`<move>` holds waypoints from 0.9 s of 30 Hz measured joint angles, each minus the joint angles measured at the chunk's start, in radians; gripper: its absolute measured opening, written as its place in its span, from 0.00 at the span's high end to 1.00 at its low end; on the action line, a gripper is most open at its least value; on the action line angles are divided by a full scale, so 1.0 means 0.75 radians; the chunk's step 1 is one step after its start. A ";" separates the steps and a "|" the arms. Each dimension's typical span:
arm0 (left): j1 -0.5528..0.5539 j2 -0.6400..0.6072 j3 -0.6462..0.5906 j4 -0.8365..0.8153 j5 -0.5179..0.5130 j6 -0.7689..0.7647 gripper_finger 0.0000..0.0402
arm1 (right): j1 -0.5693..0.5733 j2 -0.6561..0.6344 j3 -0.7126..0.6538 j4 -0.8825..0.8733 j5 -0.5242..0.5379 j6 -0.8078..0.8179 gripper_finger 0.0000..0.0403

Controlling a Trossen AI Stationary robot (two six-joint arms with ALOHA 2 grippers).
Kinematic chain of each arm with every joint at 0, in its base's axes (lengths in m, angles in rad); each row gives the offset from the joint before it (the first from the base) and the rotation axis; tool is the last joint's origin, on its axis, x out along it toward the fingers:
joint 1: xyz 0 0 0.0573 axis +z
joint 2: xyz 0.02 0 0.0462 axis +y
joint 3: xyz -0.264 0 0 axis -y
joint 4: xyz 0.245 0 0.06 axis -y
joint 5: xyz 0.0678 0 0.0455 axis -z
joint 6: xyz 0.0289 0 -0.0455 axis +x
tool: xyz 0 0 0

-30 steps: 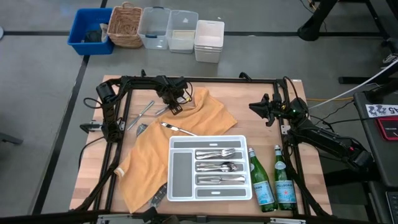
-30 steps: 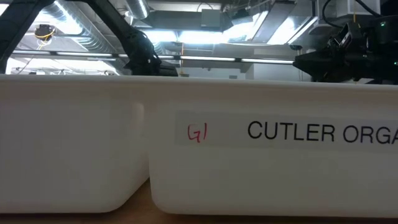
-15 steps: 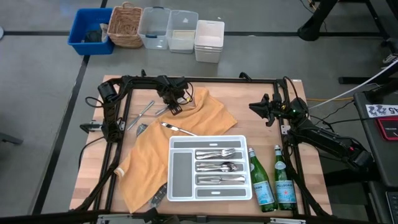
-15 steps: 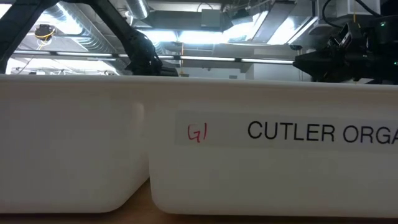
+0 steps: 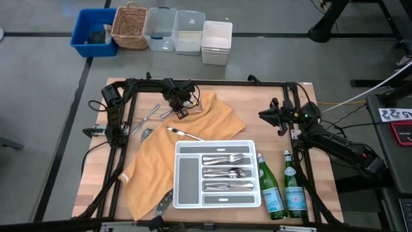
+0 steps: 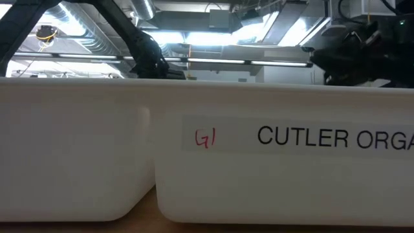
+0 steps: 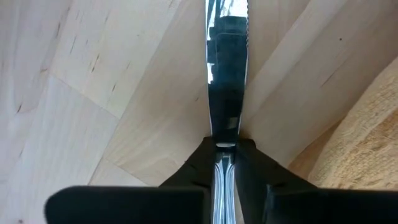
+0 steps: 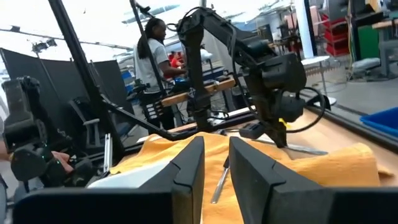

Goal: Sort silverware
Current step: Put the silver table knife into the white silverware tray

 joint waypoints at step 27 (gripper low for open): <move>0.003 0.010 0.084 -0.065 0.009 0.020 0.91 | 0.000 -0.126 0.000 0.011 0.010 -0.021 0.81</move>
